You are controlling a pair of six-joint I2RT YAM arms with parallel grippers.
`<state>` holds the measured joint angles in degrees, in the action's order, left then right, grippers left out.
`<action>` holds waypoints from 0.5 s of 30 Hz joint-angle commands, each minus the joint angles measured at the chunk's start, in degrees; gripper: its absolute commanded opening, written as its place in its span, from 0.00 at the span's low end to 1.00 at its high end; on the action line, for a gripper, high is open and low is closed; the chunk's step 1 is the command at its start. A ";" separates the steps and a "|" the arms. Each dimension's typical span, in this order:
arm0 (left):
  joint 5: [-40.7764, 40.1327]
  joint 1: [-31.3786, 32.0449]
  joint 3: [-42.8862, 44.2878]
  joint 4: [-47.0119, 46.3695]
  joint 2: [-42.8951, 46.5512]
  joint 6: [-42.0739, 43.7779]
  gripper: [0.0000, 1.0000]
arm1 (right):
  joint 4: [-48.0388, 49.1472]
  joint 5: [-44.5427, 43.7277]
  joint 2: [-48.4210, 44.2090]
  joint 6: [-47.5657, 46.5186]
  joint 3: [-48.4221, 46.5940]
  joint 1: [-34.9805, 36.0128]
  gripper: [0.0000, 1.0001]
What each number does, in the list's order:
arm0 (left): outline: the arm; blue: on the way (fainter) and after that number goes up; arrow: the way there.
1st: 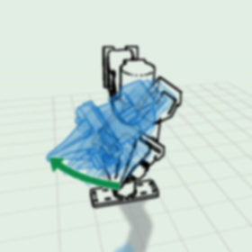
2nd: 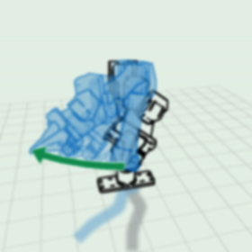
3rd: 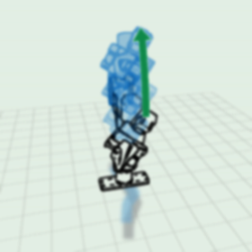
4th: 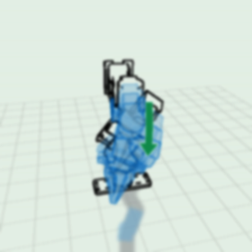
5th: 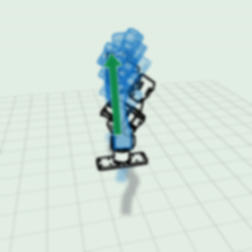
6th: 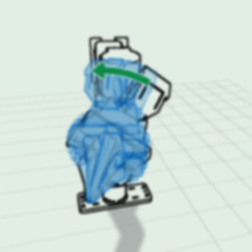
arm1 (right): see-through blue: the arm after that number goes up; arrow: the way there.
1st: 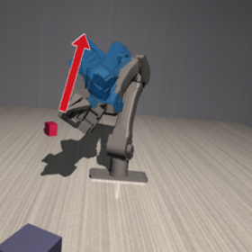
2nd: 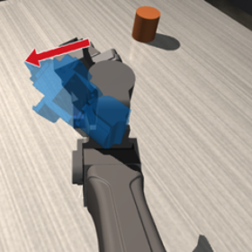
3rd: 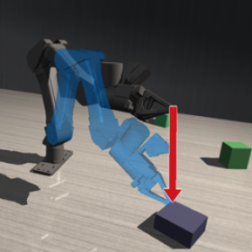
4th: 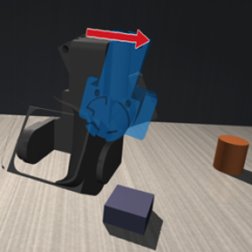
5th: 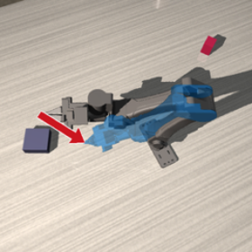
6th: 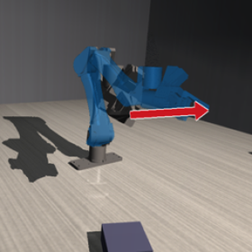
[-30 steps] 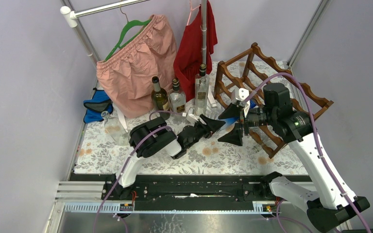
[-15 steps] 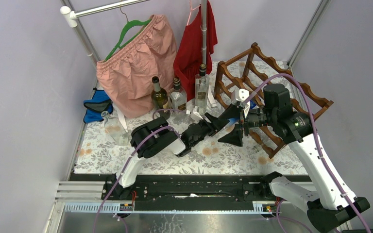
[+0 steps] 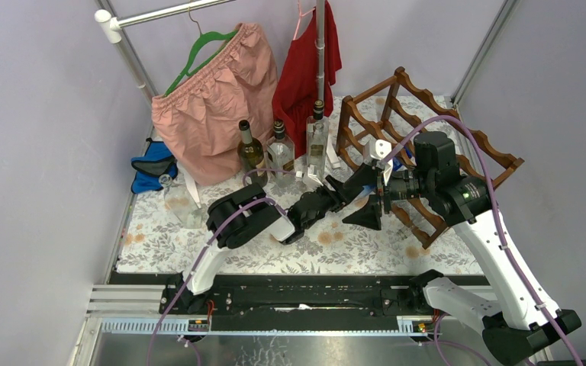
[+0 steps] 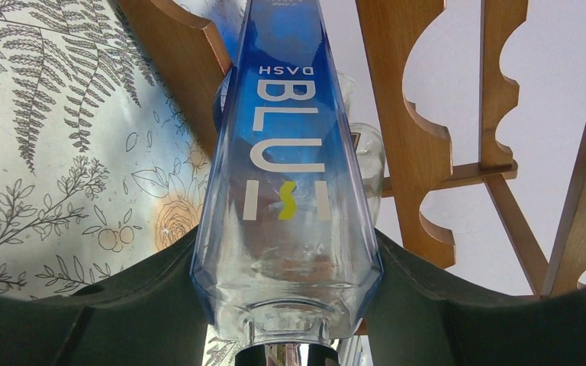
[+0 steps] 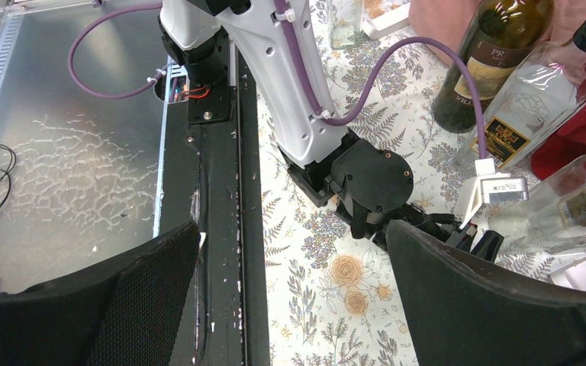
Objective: Put the wine bottle on the wine rack
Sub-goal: Place the wine bottle in the wine rack.
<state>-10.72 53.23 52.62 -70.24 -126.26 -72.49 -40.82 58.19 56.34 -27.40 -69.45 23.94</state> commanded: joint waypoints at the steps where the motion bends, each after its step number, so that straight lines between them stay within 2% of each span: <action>1: -0.50 1.27 -0.28 -2.37 1.43 2.41 0.54 | 1.58 2.00 -0.70 -0.55 0.10 -0.50 1.00; 7: -1.12 1.51 -0.85 -1.47 2.48 3.17 0.67 | 1.53 2.19 -0.79 -0.47 0.02 -0.51 1.00; 15: -1.62 1.81 -1.96 -1.11 3.51 4.16 0.76 | 1.38 2.58 -0.79 -0.64 0.10 -0.49 1.00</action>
<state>-11.60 54.41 51.83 -69.63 -124.95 -70.72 -40.82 58.24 56.34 -27.42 -69.43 23.92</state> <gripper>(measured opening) 0.748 0.995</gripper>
